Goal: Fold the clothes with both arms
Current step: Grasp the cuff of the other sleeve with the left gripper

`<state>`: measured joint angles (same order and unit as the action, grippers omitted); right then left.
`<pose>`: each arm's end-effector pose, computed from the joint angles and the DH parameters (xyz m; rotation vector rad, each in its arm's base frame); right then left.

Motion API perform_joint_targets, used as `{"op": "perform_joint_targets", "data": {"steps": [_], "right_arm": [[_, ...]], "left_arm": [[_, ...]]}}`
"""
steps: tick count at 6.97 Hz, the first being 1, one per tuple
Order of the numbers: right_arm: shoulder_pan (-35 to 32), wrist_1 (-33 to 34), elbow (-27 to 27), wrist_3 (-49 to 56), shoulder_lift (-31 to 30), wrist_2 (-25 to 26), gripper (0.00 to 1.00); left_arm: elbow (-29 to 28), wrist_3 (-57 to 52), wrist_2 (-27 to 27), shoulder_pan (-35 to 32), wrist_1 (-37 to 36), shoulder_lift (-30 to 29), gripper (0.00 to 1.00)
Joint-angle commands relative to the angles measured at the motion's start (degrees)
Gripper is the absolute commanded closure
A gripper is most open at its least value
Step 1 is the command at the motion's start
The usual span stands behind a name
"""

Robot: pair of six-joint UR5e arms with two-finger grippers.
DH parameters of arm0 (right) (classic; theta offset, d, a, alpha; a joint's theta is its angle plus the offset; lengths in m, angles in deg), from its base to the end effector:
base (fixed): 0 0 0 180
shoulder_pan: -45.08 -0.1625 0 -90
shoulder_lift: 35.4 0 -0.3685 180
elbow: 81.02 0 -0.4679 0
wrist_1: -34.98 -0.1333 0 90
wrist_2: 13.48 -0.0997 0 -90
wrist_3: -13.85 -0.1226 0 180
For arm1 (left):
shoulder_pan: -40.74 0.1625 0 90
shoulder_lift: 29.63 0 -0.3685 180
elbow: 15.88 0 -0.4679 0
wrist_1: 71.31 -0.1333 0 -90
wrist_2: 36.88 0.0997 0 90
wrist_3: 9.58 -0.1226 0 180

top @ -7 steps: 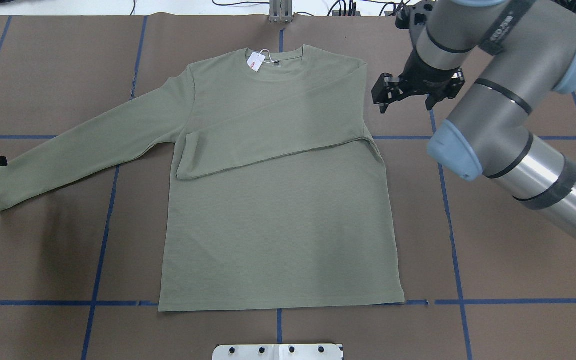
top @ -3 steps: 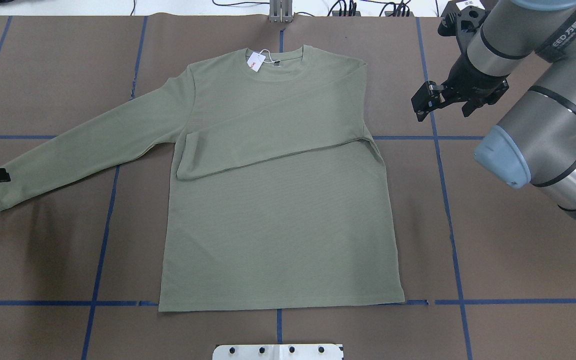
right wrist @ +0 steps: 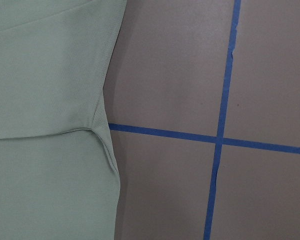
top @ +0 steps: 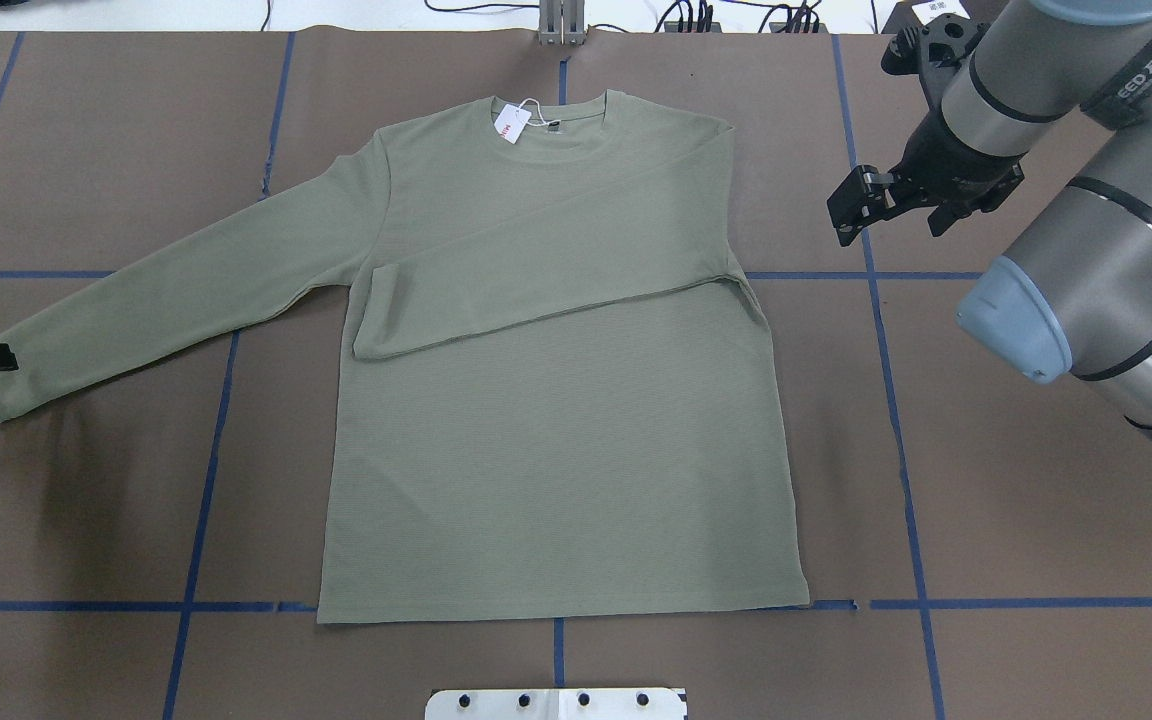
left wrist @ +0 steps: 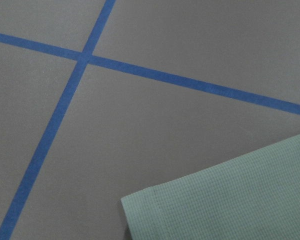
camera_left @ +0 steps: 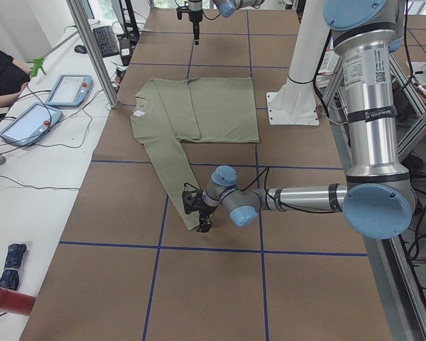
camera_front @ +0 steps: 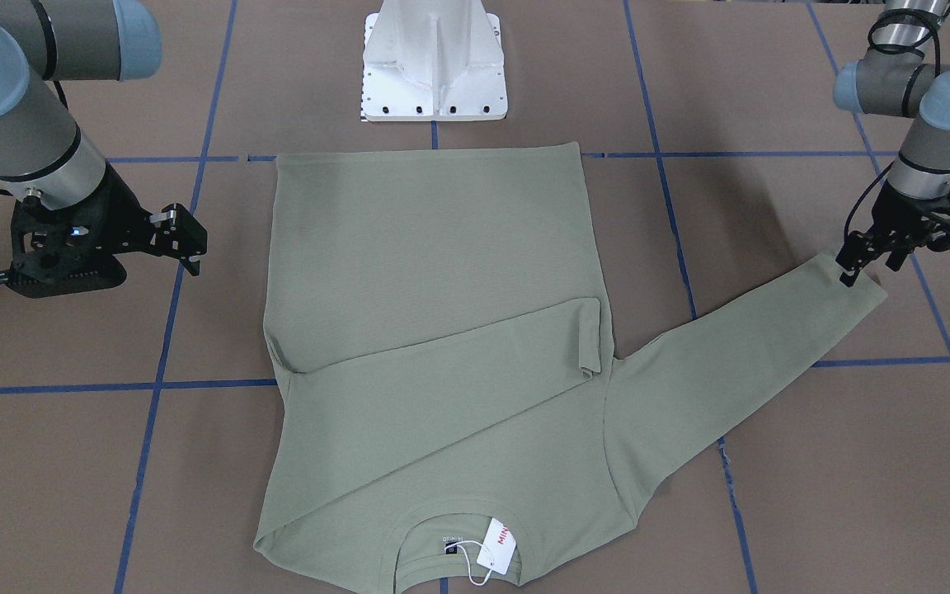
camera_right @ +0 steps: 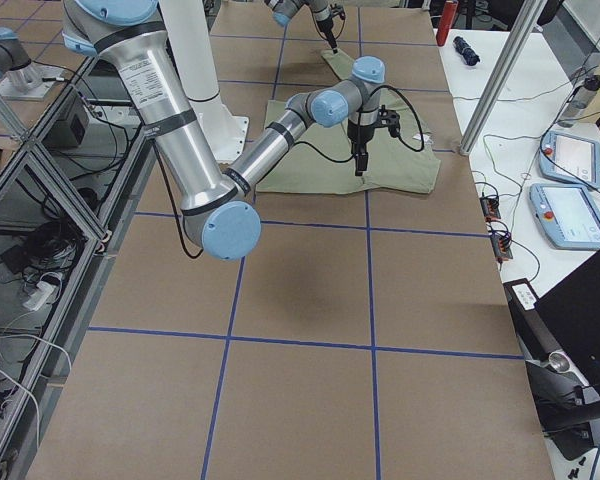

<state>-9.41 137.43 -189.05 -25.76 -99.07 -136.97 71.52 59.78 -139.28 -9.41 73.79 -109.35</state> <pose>-0.3164 -0.5564 0.1997 0.0817 -0.7803 -0.0949 0.2669 -0.4867 0.6511 0.2586 0.7231 -0.4100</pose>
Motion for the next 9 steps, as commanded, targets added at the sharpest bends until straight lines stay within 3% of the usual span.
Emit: {"op": "perform_joint_targets", "data": {"steps": [1,3,5,9], "right_arm": [[0.0,0.03,-0.42,-0.03,-0.05,0.09,0.0],[0.09,0.03,-0.6,-0.12,-0.05,0.09,0.0],[0.0,0.03,-0.6,-0.12,-0.05,0.09,0.0],[0.0,0.12,-0.77,-0.03,-0.14,0.09,0.0]], "left_arm": [[-0.21,0.16,-0.26,0.14,0.0,0.01,0.01],[-0.12,1.82,-0.34,0.84,0.09,0.01,0.09],[-0.12,3.41,-0.34,1.54,0.18,0.01,0.28],[1.1,5.26,-0.61,1.55,0.09,0.09,0.91]]}}
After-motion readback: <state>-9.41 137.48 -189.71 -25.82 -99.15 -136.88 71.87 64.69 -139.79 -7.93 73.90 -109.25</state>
